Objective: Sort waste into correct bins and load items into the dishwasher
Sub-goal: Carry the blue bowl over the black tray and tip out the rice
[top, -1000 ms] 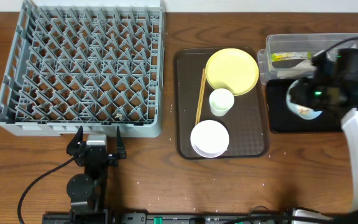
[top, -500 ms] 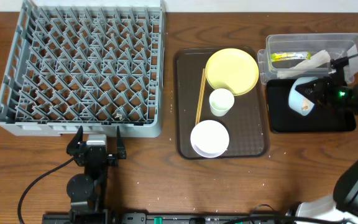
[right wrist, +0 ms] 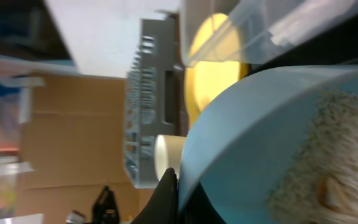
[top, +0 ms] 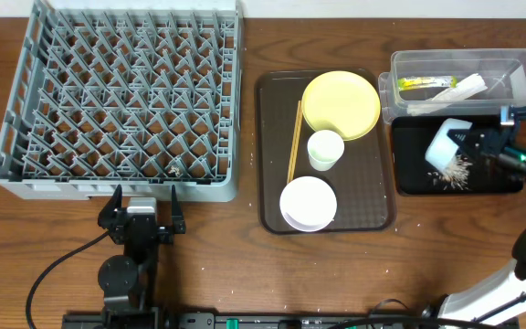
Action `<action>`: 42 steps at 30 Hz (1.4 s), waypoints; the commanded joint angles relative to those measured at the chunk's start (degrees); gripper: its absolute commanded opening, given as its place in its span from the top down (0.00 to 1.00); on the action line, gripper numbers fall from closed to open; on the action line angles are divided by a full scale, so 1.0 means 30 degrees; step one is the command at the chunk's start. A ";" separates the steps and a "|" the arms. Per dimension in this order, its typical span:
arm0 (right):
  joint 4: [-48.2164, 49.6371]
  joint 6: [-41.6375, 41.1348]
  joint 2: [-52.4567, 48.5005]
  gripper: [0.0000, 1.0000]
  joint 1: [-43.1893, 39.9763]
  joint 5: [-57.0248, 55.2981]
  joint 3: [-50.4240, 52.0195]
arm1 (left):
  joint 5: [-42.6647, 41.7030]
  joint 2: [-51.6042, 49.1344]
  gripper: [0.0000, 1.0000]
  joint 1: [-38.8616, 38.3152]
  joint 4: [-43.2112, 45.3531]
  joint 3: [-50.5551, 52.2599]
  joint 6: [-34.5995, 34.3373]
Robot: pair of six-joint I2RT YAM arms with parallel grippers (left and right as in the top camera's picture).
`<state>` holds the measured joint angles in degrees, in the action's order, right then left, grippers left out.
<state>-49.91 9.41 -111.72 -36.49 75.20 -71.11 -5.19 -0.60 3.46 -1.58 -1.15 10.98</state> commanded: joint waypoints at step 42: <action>-0.1719 -0.2106 -0.0539 0.99 -0.0911 0.4721 0.0066 | -0.0204 0.0109 0.02 -0.0073 -0.0663 0.0306 0.0262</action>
<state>-53.71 1.02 -113.21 -39.68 87.46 -70.35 -5.19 -0.60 3.49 -1.58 -1.15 11.00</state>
